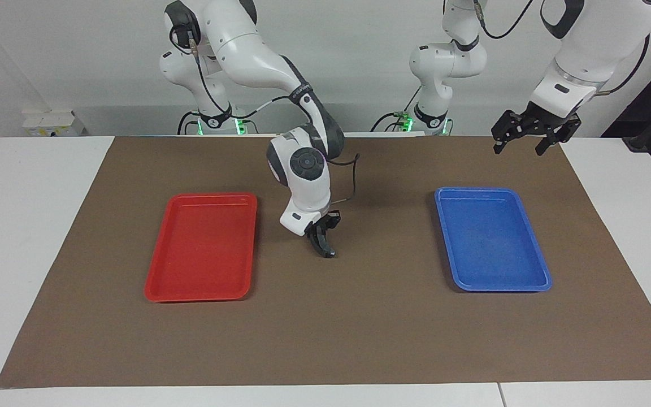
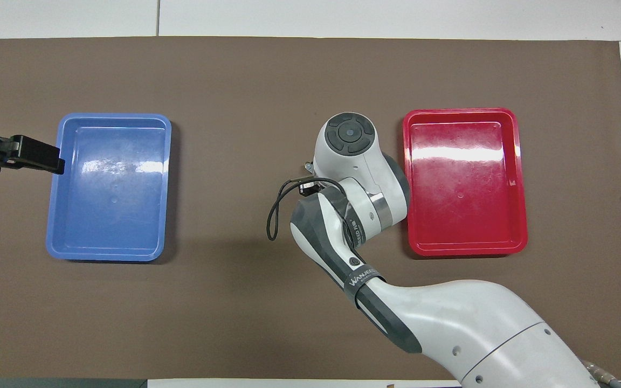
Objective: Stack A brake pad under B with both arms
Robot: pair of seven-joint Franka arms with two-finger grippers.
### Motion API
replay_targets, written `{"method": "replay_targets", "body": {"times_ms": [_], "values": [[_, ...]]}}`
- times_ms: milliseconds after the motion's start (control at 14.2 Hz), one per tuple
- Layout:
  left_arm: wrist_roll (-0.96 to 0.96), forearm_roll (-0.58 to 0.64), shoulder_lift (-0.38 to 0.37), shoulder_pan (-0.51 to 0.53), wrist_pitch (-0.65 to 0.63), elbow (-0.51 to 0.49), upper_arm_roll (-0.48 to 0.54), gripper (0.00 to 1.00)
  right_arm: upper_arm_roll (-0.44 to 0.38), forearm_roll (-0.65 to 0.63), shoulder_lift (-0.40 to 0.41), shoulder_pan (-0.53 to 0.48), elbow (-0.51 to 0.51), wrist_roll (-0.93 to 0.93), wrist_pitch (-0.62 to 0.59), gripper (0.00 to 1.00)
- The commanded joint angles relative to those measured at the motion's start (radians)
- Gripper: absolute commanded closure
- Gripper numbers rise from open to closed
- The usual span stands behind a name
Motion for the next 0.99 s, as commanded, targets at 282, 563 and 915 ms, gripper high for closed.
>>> {"method": "replay_targets", "body": {"times_ms": [282,563,915], "values": [[-0.010,-0.014,-0.005,0.012,0.008,-0.021,-0.007,0.00,0.000,0.014,-0.037,0.013,-0.037,0.030,0.000,0.66],[-0.010,-0.014,-0.005,0.010,0.008,-0.022,-0.007,0.00,-0.002,0.012,-0.046,0.008,-0.026,0.034,-0.005,0.00],[-0.026,-0.014,-0.005,0.006,0.013,-0.023,-0.009,0.00,-0.019,-0.003,-0.157,-0.074,-0.023,0.028,-0.047,0.00]]}}
